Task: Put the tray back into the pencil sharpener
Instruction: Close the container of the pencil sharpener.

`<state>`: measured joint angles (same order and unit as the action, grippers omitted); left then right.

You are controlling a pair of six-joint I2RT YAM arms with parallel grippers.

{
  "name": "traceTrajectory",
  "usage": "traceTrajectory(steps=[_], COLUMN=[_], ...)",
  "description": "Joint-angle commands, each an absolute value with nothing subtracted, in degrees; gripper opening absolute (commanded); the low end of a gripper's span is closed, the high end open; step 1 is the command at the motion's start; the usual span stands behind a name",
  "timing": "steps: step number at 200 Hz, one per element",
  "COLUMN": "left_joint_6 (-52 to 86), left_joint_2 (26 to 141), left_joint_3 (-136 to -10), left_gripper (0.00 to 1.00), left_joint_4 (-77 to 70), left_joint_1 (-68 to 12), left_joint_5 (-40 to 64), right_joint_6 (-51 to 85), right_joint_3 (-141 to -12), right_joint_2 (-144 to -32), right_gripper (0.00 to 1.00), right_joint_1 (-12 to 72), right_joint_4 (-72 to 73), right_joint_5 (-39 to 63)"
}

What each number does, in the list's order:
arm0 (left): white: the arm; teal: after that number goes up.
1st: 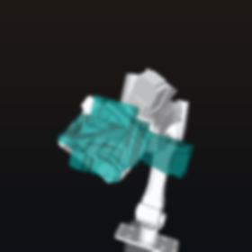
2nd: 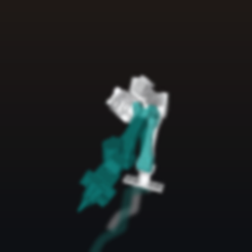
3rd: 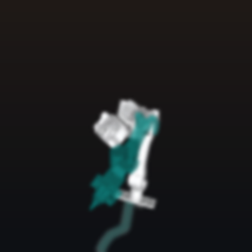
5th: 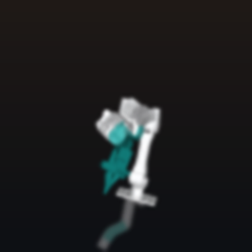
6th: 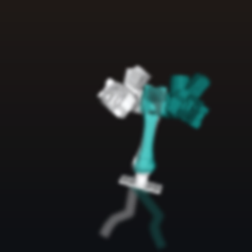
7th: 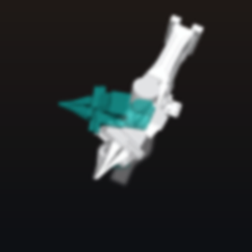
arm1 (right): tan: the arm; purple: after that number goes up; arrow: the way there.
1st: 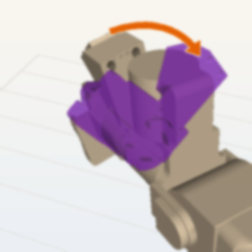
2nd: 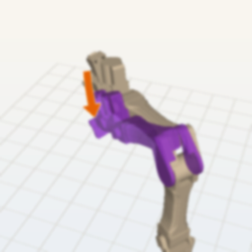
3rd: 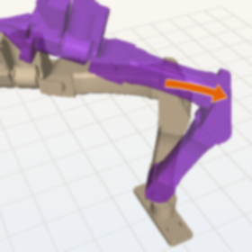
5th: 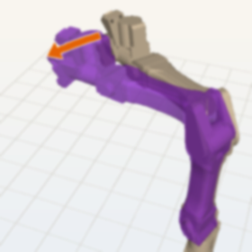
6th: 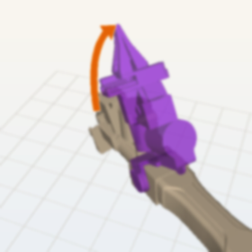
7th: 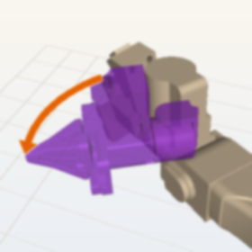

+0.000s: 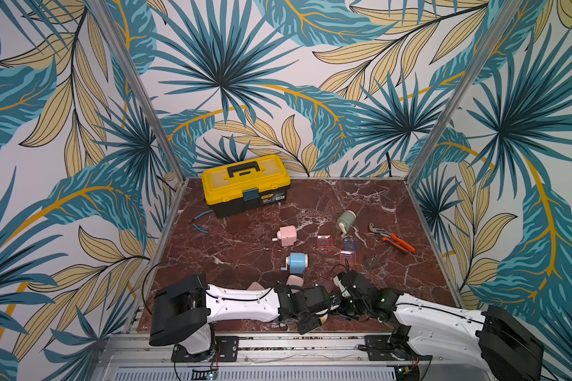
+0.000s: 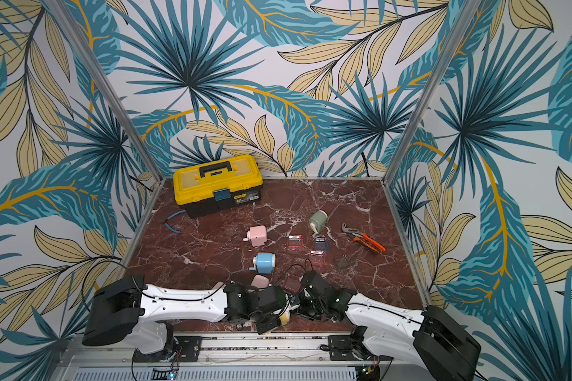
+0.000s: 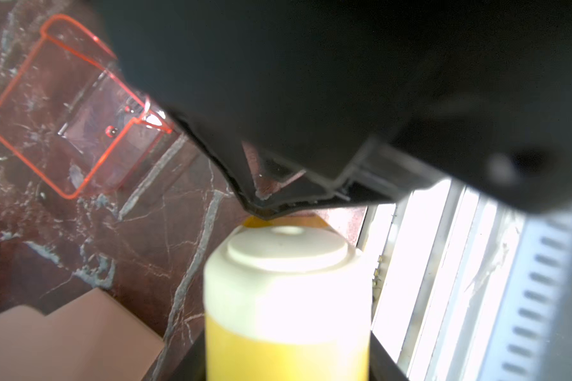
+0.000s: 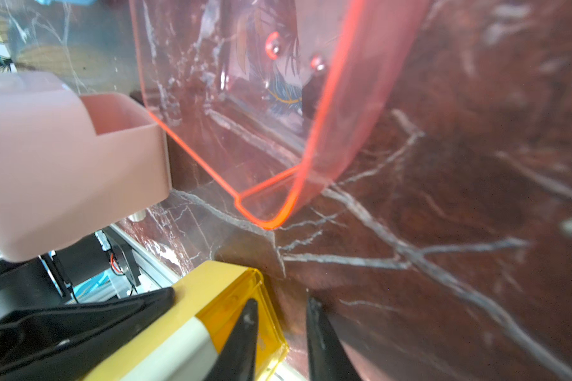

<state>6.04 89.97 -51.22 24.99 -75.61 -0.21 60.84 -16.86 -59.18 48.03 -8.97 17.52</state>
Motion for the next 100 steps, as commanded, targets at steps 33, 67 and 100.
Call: traceTrajectory(steps=[33,67,100], left_joint_6=[7.7,8.4,9.4], left_joint_2=[87.6,87.4,86.0], left_joint_3=[-49.6,-49.5,-49.7], left_gripper=[0.25,0.25,0.24], left_joint_4=[20.7,20.7,20.7], left_joint_1=[-76.0,-76.0,-76.0], left_joint_5=[-0.2,-0.9,-1.3], right_joint_6=[63.5,67.4,67.8], right_joint_3=[-17.8,-19.2,-22.4], right_joint_2=[-39.5,-31.2,-30.1], right_gripper=[0.35,0.35,0.35], right_joint_1=[48.5,48.4,48.5], right_joint_4=[-34.2,-46.0,-50.2], right_joint_5=[-0.1,-8.0,-11.6])
